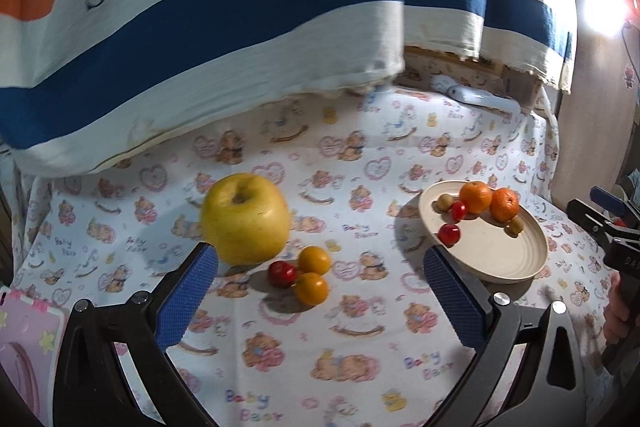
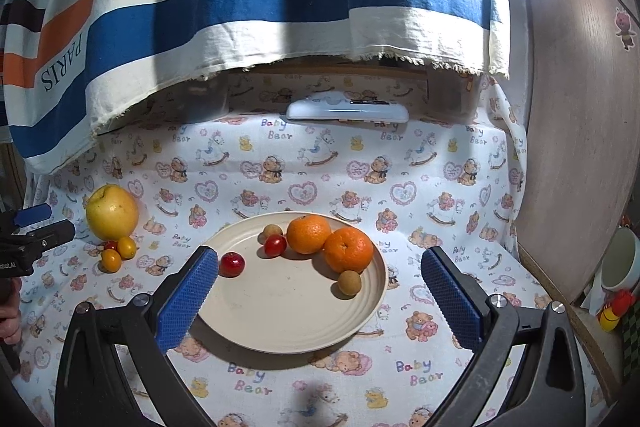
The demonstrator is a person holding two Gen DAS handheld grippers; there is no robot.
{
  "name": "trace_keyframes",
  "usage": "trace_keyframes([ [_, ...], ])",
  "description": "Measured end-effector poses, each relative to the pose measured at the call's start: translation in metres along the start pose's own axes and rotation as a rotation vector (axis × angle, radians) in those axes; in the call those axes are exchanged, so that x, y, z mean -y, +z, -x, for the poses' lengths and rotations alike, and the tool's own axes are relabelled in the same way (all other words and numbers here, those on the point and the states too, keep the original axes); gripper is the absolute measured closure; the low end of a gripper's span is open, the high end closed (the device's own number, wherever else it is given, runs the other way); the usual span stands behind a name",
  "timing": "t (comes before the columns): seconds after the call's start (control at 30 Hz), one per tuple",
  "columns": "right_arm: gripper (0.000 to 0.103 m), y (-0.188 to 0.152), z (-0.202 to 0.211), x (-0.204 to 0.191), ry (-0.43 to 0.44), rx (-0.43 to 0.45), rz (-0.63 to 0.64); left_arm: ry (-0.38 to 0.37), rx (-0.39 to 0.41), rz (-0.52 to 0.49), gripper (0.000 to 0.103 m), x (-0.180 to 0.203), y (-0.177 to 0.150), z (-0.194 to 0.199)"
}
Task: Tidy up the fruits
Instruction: 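Lift both open tools and move toward the remaining fruits by the apple, then grasp a small yellow-orange fruit with the right tool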
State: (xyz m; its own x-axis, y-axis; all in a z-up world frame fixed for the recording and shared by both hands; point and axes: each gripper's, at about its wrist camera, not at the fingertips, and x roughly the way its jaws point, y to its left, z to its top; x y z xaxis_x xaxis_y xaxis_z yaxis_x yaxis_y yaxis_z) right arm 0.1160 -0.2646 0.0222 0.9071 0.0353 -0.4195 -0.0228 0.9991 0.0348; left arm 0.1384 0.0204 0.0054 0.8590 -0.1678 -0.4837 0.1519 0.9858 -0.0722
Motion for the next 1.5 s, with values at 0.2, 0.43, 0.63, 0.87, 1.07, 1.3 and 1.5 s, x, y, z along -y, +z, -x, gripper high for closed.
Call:
trace_keyframes([
  [0.2,0.001,0.004,-0.006,-0.023,0.024,-0.02,0.026,0.038,-0.019,0.052,0.001,-0.021,-0.001,-0.001],
  [0.43,0.001,0.007,-0.02,-0.06,0.078,-0.05,0.063,0.062,-0.08,0.154,0.001,-0.054,-0.003,-0.005],
  [0.63,0.001,0.009,-0.036,-0.097,0.149,-0.087,0.086,0.09,-0.047,0.227,0.001,-0.078,0.002,0.006],
  [0.87,0.001,0.008,-0.058,-0.139,0.236,-0.143,0.153,0.14,-0.031,0.214,0.001,-0.086,0.004,0.009],
  [1.07,0.003,0.001,-0.083,-0.167,0.37,-0.256,0.146,0.195,-0.008,0.204,0.001,-0.09,0.004,0.011],
  [1.3,0.03,-0.013,-0.103,-0.199,0.452,-0.348,0.194,0.203,-0.035,0.229,0.001,-0.097,-0.001,0.004],
  [1.5,0.04,-0.015,-0.114,-0.215,0.489,-0.377,0.227,0.204,-0.036,0.228,0.001,-0.097,-0.001,0.004],
])
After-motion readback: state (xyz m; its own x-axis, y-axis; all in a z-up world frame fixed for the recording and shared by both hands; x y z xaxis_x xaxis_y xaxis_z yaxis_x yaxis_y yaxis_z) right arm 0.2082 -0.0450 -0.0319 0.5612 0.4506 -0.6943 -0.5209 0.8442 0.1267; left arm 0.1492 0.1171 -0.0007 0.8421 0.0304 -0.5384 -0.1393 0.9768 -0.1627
